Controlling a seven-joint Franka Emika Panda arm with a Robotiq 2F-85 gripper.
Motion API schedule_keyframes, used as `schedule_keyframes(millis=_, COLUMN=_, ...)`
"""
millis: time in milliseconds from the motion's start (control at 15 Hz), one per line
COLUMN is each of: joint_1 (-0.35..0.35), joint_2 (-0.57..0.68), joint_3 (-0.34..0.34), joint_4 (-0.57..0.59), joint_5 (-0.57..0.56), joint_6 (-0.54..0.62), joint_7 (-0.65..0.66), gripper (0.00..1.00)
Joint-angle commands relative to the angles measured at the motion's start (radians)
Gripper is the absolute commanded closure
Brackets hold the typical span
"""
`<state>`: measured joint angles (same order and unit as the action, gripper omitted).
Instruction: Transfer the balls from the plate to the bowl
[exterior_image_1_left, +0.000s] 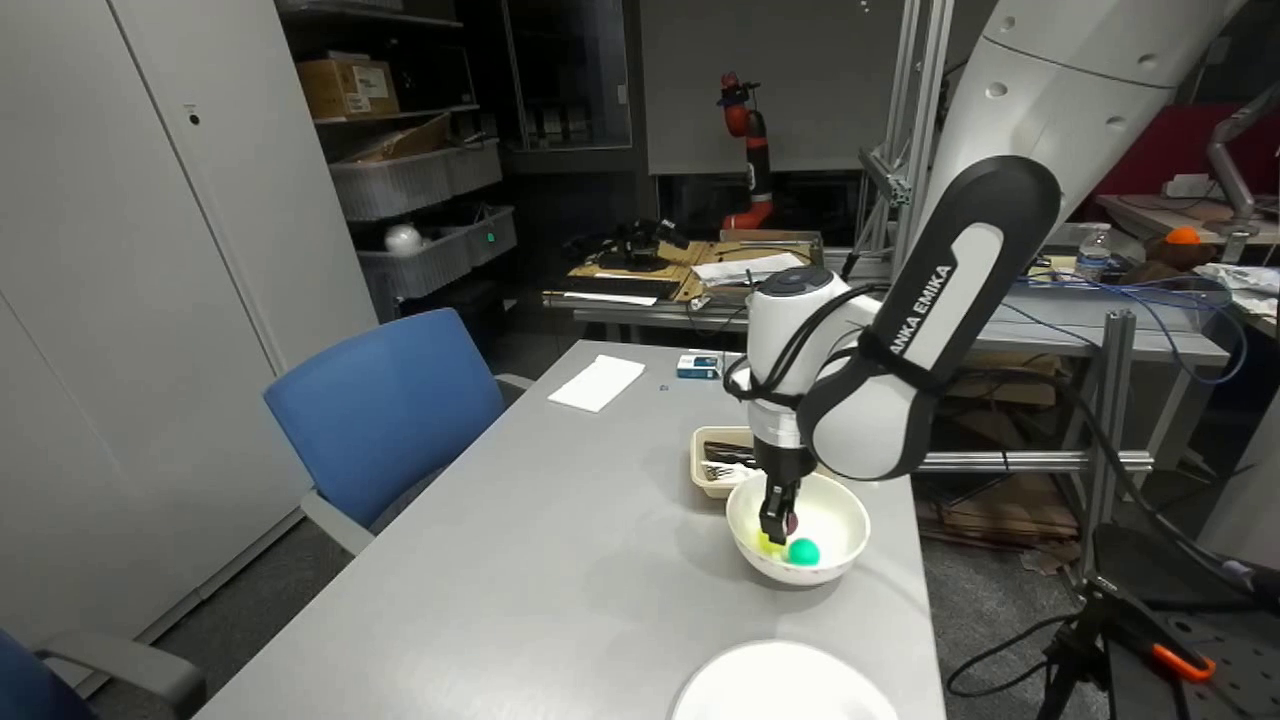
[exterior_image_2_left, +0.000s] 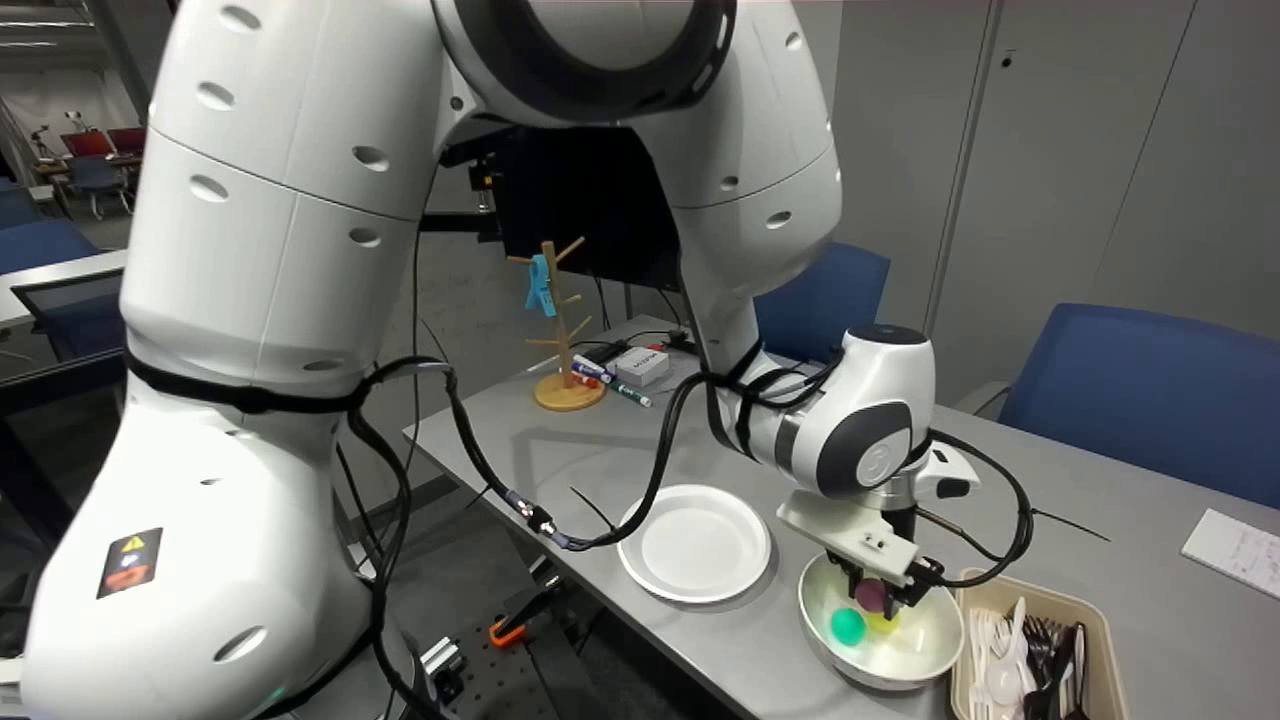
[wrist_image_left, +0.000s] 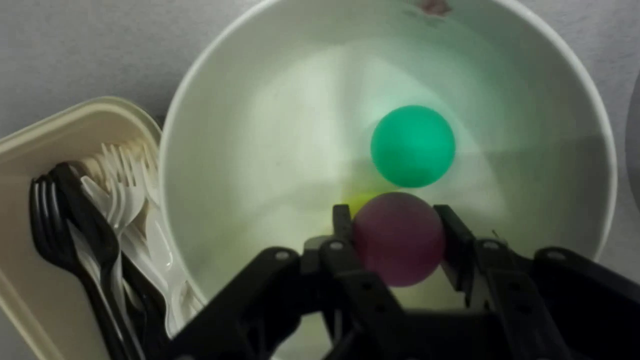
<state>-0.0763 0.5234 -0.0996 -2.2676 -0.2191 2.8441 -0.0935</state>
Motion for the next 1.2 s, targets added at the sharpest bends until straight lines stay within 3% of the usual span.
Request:
schedule_keyframes(millis=0, joint_1=0.009, joint_2=0.033, joint_3=-0.010, joint_4=0.009, joint_5=0.023, joint_6=0.025, joint_7=0.021, gripper=0.25)
schedule_keyframes(millis=200, joint_1=0.008, joint_2=0.042, joint_3=-0.009, joint_4=0.008, joint_5=0.023, joint_6=0.026, joint_7=0.027, gripper=0.03)
schedule_keyframes(millis=267, joint_1=0.008, joint_2=0.044, joint_3=-0.009, joint_4=0.008, joint_5=0.022, joint_6=0.029, joint_7=0.028, gripper=0.00)
schedule_keyframes(millis=933, joint_1=-0.024, joint_2=0.043, joint_3=0.028, joint_4=0.008, joint_5=0.032, joint_6=0.016, joint_7=-0.022, gripper=0.00)
schedule_keyframes(millis=1133, joint_1=0.015, joint_2=0.044, joint_3=-0.019, joint_4=0.012, joint_5=-0.009, joint_6=0.011, joint_7=-0.011, gripper=0.00)
